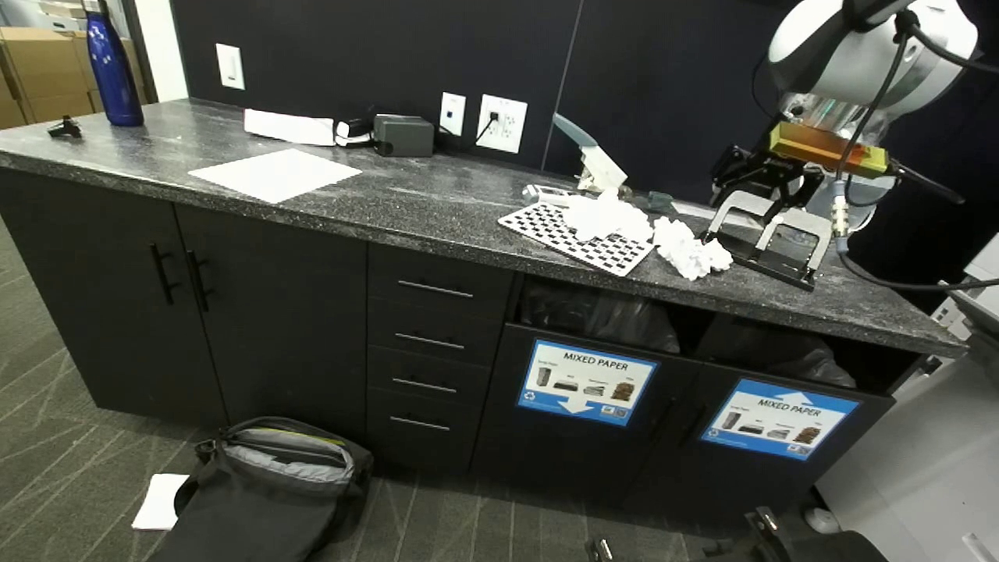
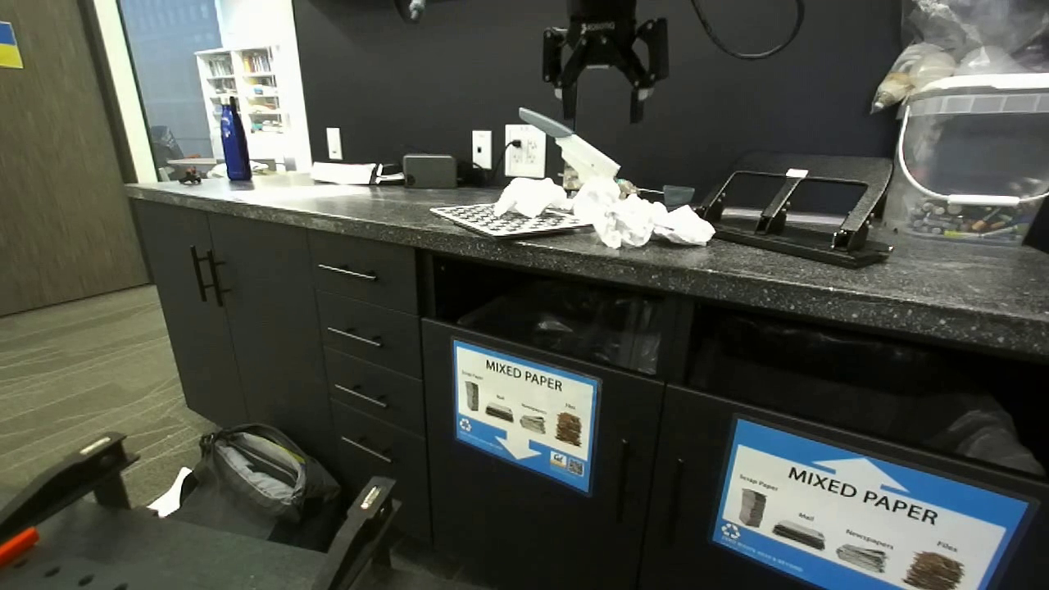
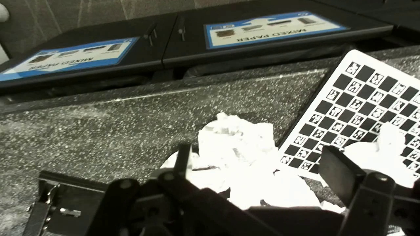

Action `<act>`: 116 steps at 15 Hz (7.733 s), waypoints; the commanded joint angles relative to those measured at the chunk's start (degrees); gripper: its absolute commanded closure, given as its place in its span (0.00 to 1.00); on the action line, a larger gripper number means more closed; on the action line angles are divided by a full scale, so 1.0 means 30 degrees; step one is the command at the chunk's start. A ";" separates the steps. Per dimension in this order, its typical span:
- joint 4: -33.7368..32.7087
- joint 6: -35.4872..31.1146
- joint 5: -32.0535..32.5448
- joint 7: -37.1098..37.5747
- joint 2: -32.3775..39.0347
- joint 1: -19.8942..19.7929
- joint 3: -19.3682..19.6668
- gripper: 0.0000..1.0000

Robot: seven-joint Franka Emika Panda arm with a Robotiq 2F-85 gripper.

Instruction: Pick up all the papers from the counter and throw them in the bin

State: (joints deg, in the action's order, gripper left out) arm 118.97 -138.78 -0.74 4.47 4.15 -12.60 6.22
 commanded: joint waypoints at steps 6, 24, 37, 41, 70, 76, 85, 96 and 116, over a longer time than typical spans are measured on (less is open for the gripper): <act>-0.5569 0.1137 -0.0802 -0.1014 0.6668 0.0097 0.0488 0.00; -0.9849 0.1350 -0.1039 -0.3724 1.1008 -0.0665 -0.0395 0.49; -0.6824 1.0026 -0.0537 -0.4864 0.7616 -0.0203 -0.0328 0.92; -0.3805 0.9391 -0.1099 -0.5484 0.6436 0.0129 -0.0816 0.91; 0.5101 -1.5669 -0.0605 -0.2779 0.9863 0.2847 -0.2188 0.92; 0.4073 -2.3349 -0.0493 -0.1332 1.2430 0.2302 -0.2500 0.91; -0.1405 -3.1402 -0.1333 0.0079 1.8377 0.2577 -0.1944 0.91; -0.6973 -3.1841 -0.2040 -0.0362 2.2012 0.2697 -0.1703 0.92; 0.2141 -2.5995 -0.7025 -0.2551 1.4053 0.5096 -0.0478 0.00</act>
State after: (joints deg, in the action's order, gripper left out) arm 114.01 -224.57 -17.06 0.16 57.60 -1.40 2.34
